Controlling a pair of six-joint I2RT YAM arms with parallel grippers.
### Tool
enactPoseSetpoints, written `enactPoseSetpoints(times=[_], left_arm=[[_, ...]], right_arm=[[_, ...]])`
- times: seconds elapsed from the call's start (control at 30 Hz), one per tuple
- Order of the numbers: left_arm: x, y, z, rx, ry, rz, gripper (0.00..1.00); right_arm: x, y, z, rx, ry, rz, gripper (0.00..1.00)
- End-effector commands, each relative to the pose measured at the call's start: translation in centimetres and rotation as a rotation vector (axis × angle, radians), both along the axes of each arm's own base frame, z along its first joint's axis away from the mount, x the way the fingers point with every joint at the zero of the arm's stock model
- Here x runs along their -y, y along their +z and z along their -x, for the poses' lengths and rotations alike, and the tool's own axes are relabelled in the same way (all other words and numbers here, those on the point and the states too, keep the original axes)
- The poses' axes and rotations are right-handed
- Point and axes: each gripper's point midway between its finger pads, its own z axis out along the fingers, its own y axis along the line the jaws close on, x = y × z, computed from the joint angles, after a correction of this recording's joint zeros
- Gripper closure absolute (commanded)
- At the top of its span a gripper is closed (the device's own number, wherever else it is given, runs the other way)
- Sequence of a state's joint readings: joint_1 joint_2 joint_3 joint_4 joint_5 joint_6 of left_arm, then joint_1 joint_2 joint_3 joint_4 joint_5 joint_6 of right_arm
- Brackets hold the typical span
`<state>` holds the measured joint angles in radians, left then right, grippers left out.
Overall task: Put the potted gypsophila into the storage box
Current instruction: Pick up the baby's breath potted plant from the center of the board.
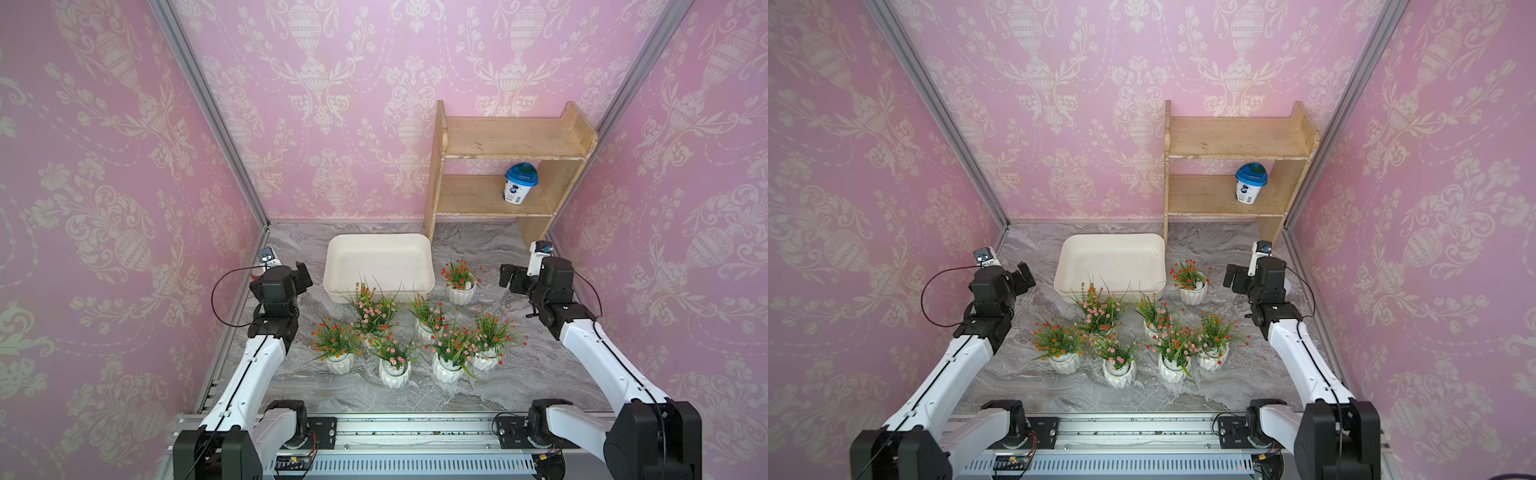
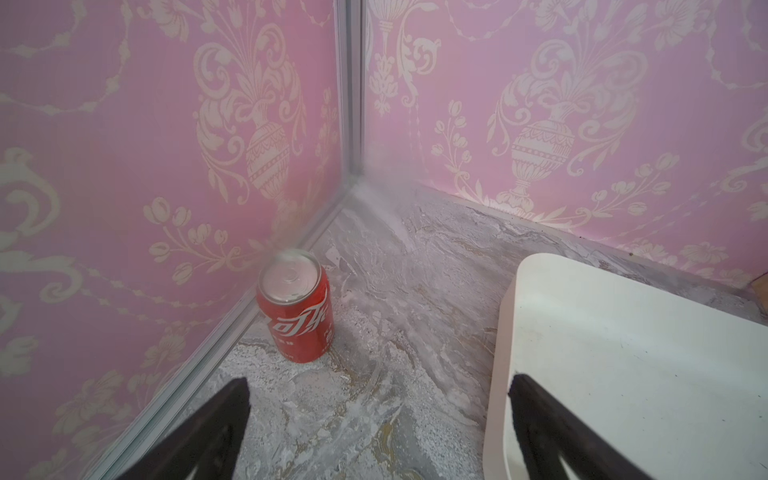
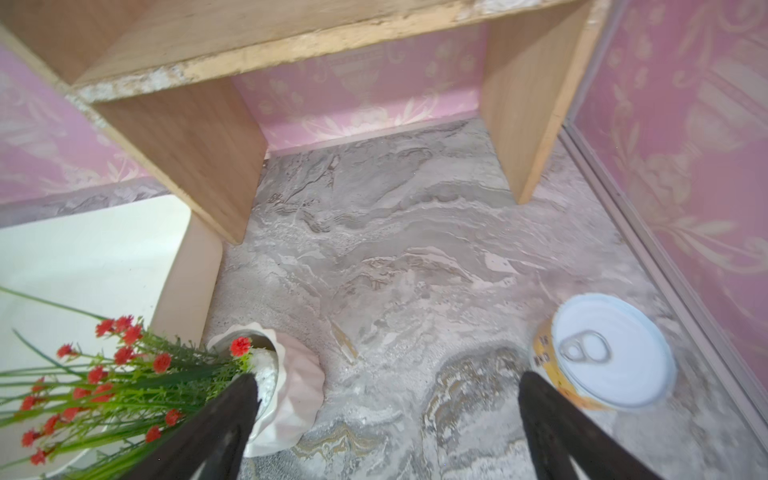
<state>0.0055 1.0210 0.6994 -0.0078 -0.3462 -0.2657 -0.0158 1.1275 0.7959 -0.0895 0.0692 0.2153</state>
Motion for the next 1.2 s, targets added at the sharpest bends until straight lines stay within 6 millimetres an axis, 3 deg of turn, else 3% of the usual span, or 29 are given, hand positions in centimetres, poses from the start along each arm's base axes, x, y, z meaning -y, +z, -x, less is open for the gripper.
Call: enactPoseSetpoints(times=[0.0, 0.23, 0.47, 0.77, 1.03, 1.07, 1.1, 1.17], left_arm=[[0.4, -1.2, 1.8, -0.120, 0.014, 0.086, 0.01], [0.6, -0.1, 4.0, -0.195, 0.053, 0.167, 0.01], [0.0, -1.4, 10.9, -0.482, 0.189, 0.229, 0.01], [3.1, -4.5, 17.3, -0.714, 0.207, 0.444, 0.01], [3.5, -7.1, 20.2, -0.827, 0.265, 0.486, 0.09], [3.3, -7.4, 20.5, -0.832, 0.292, 0.482, 0.14], [3.2, -7.7, 20.4, -0.820, 0.303, 0.486, 0.19], [4.0, -8.7, 19.9, -0.810, 0.281, 0.531, 0.21]], right_arm=[[2.1, 0.4, 1.9, -0.116, -0.142, -0.015, 0.00], [0.3, -0.3, 1.8, -0.293, -0.079, -0.136, 0.00], [-2.2, -0.5, 1.1, -0.396, 0.005, -0.260, 0.00], [-3.1, -1.7, 0.6, -0.444, 0.037, -0.308, 0.00], [-3.6, -2.3, 0.5, -0.459, 0.061, -0.319, 0.00], [-3.7, -2.3, 0.5, -0.459, 0.066, -0.318, 0.00], [-3.7, -2.4, 0.5, -0.461, 0.068, -0.318, 0.00], [-3.8, -2.5, 0.5, -0.466, 0.073, -0.320, 0.00]])
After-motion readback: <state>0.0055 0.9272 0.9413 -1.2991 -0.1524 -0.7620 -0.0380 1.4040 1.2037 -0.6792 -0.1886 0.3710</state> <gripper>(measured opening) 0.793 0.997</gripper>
